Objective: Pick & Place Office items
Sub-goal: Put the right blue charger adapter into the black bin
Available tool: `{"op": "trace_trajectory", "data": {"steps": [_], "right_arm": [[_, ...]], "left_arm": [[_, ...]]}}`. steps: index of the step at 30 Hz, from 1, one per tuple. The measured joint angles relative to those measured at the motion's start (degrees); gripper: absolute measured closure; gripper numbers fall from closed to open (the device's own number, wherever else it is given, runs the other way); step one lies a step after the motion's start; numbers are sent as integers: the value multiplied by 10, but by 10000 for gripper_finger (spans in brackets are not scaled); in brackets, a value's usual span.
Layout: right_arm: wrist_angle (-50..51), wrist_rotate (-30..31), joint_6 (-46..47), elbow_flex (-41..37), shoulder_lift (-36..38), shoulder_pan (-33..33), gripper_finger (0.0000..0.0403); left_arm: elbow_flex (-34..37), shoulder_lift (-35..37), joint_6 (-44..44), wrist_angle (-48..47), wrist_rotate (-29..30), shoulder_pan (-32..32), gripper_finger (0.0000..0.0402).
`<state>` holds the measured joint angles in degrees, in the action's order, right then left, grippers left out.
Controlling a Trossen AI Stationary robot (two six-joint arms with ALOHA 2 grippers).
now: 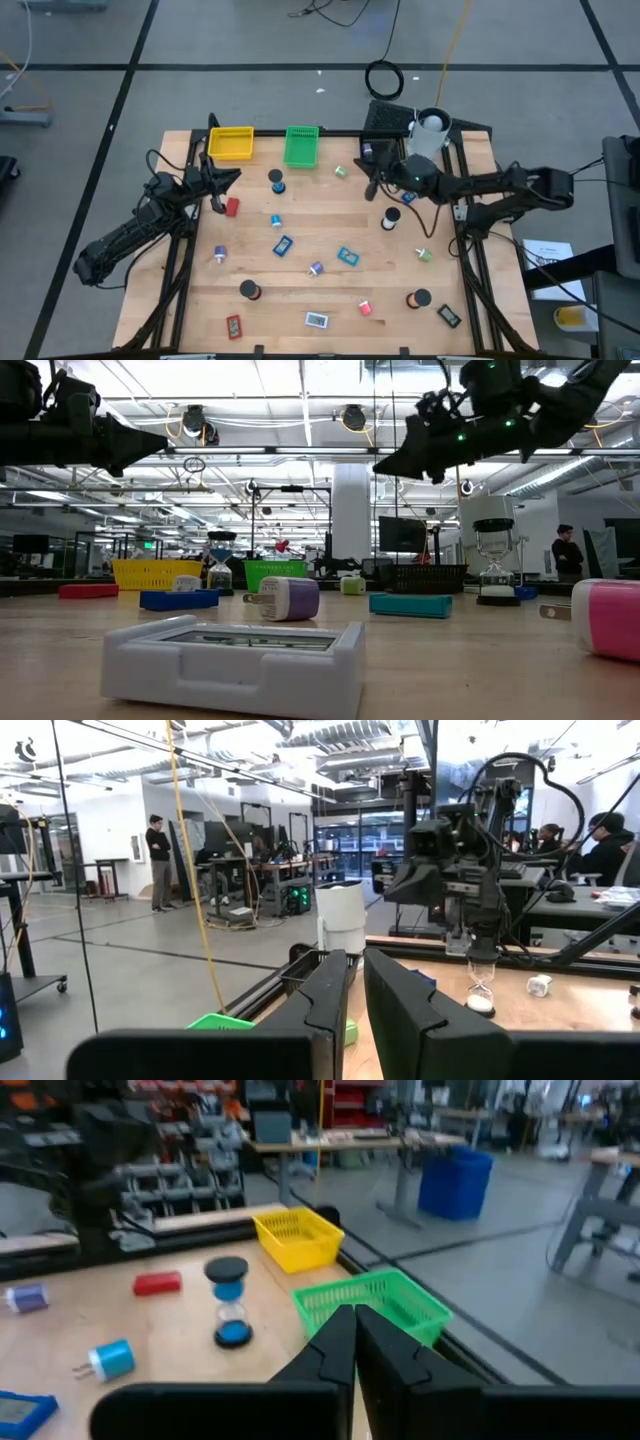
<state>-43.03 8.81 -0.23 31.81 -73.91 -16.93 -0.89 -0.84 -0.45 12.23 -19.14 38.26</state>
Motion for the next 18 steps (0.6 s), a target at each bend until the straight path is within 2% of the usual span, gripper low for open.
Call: {"op": "trace_trajectory", "data": {"steps": [8,11,13,16,18], "right_arm": [[-53,0,-53,-7,13,22,397],[-71,0,-70,-7,14,22,399],[-66,0,-69,-7,13,22,398],[-64,0,-87,-7,13,22,399],[-63,0,-102,-7,13,22,399]], "left_arm": [[0,0,-2,0,0,0,355],[0,0,-50,-11,-6,0,355],[1,-2,-83,12,13,0,355],[0,-3,-82,54,40,0,355],[0,-5,-78,75,37,-1,355]]}}
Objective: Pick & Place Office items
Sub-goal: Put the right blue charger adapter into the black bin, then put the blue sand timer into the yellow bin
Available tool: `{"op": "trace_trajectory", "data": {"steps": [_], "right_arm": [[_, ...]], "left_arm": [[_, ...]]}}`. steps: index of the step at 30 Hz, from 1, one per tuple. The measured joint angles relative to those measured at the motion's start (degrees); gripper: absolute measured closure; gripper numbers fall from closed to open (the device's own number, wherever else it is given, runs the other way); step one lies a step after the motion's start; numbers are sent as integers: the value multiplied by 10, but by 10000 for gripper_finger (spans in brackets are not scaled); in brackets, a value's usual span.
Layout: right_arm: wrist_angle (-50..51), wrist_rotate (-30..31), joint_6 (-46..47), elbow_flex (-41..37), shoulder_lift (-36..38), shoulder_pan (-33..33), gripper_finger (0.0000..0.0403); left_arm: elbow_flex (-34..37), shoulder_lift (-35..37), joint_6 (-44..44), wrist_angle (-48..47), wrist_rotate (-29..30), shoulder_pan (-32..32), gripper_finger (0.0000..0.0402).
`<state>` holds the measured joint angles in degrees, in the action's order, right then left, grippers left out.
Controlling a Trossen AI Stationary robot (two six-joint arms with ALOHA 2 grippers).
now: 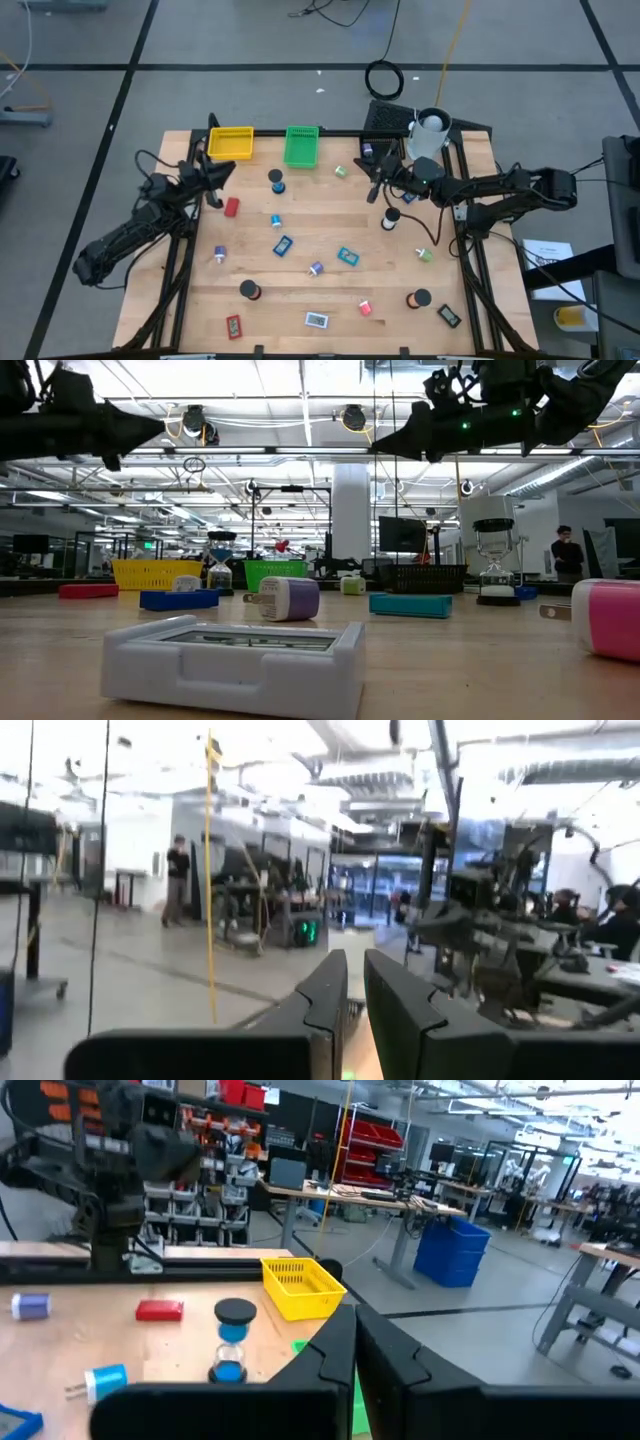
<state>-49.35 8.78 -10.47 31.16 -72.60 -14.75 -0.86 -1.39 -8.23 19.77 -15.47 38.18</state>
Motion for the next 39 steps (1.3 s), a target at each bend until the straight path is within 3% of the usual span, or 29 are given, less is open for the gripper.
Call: {"op": "trace_trajectory", "data": {"steps": [5,9,15,20,23,30,39], "right_arm": [[-12,0,-3,0,0,-1,399],[-26,0,-2,0,0,-1,399],[-56,0,12,0,0,-1,399],[-31,1,29,0,0,-1,399],[-22,4,29,0,0,-1,399],[-22,0,22,0,0,-1,399],[-5,0,23,0,0,-1,399]], "left_arm": [[-13,-34,-39,-18,-62,-11,362],[-50,-98,-3,-71,-22,-32,395],[-133,-226,55,-155,32,-75,397],[-171,-310,128,-159,57,-113,398],[-193,-342,116,-159,61,-128,396],[-261,-392,46,-262,143,-152,347],[-321,-483,17,-334,204,-177,229]]}}
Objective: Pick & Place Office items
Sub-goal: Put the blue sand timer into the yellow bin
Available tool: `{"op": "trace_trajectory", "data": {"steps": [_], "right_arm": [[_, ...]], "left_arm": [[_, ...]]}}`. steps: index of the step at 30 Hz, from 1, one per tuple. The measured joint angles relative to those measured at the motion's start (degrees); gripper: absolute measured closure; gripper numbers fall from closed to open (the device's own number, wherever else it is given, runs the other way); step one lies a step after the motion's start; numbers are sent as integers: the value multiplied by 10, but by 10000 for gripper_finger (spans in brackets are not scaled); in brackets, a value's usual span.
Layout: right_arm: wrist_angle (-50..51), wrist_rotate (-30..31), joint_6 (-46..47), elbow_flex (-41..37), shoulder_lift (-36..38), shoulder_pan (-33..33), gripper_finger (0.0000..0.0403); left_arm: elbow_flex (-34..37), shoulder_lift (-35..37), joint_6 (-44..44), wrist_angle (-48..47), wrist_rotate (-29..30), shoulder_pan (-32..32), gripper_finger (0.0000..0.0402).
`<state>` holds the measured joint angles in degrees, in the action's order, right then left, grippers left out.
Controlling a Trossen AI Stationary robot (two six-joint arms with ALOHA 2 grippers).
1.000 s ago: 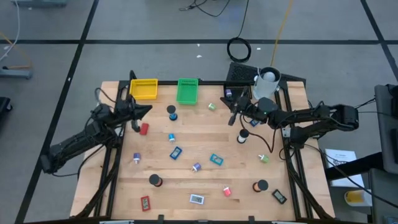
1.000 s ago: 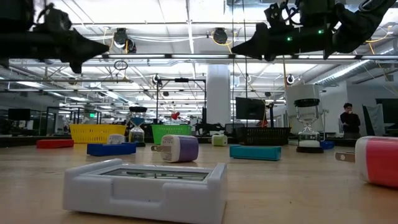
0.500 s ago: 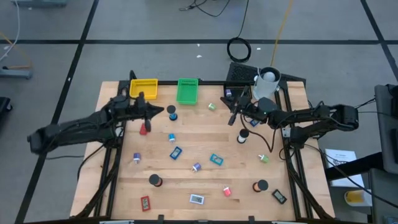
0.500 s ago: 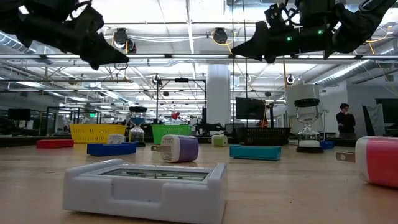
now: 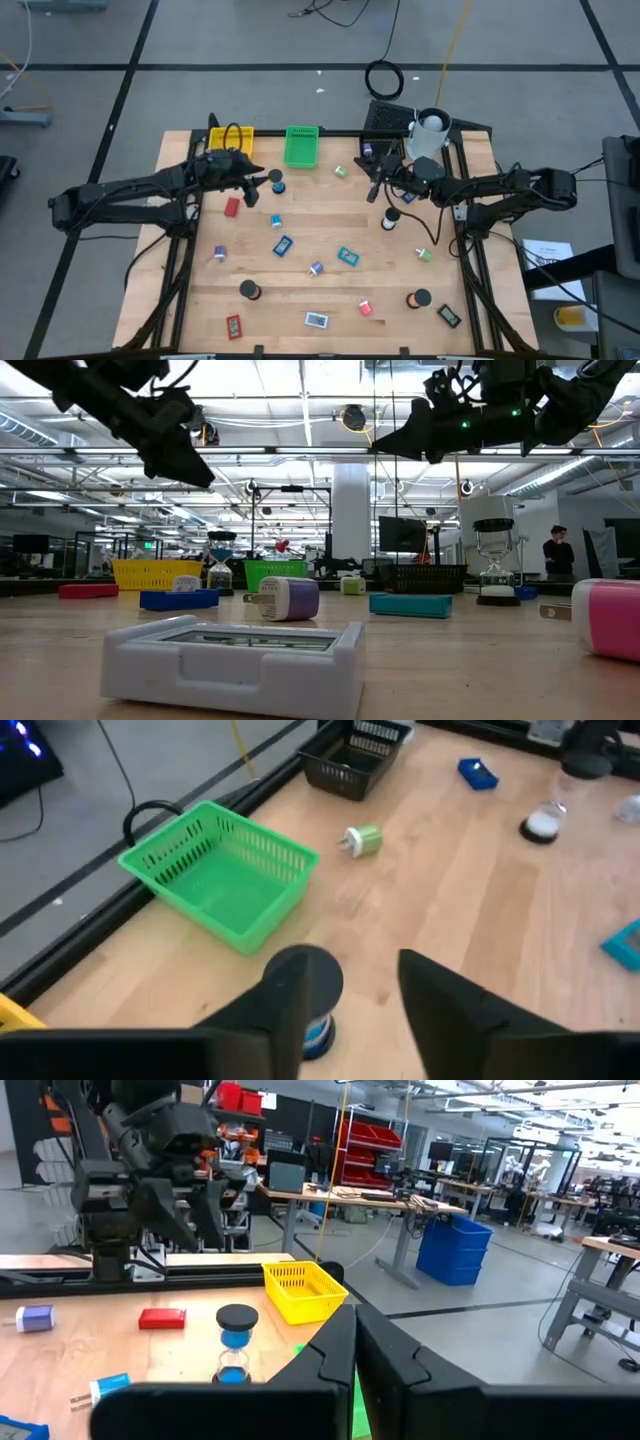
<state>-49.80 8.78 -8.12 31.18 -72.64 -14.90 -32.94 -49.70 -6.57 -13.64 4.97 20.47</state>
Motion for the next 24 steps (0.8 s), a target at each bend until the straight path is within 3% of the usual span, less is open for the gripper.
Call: {"op": "trace_trajectory", "data": {"steps": [7,13,24], "right_arm": [[-1,0,0,0,0,0,399],[0,0,0,0,0,0,399],[3,0,0,0,0,0,399]], "left_arm": [[-48,-100,-13,-18,42,-13,120],[-82,-194,0,-40,57,-13,51],[-135,-253,-11,-77,57,-2,30]]}}
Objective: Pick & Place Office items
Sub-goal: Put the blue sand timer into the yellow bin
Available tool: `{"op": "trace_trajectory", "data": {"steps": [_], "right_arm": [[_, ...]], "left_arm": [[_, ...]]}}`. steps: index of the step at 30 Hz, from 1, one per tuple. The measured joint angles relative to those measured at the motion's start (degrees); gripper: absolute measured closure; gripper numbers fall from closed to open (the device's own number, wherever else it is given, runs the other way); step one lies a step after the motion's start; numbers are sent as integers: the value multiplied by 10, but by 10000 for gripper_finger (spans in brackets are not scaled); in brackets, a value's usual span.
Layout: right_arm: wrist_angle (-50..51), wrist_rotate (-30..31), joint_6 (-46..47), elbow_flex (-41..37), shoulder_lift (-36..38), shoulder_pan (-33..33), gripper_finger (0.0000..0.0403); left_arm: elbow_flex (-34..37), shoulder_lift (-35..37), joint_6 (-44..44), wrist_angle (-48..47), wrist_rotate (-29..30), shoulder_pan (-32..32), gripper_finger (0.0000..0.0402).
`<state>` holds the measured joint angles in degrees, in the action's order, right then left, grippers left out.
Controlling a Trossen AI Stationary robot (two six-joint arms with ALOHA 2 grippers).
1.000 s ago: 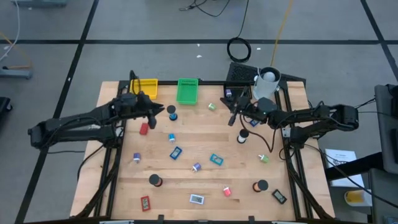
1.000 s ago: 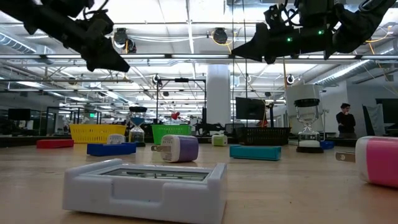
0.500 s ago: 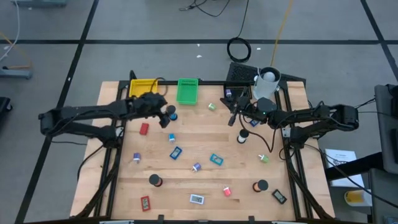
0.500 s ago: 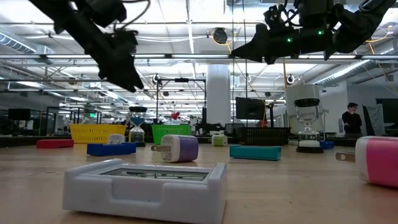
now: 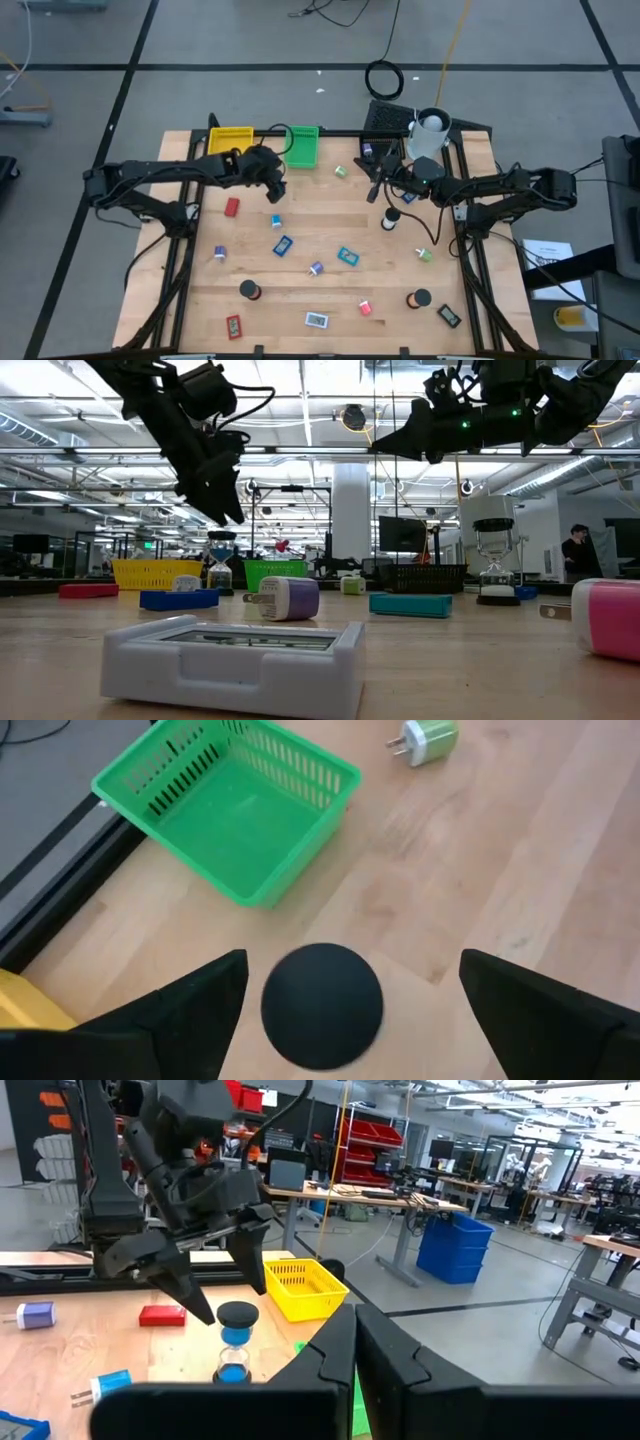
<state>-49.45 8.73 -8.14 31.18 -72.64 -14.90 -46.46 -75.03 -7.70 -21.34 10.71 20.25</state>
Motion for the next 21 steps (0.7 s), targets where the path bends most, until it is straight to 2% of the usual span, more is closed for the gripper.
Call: {"op": "trace_trajectory", "data": {"steps": [8,12,21], "right_arm": [[0,0,1,0,0,0,399],[0,0,1,0,0,0,399],[0,0,2,0,0,0,399]], "left_arm": [[0,-5,12,-17,17,17,29],[1,-10,5,-14,-22,35,29],[2,-84,30,1,-33,42,37]]}}
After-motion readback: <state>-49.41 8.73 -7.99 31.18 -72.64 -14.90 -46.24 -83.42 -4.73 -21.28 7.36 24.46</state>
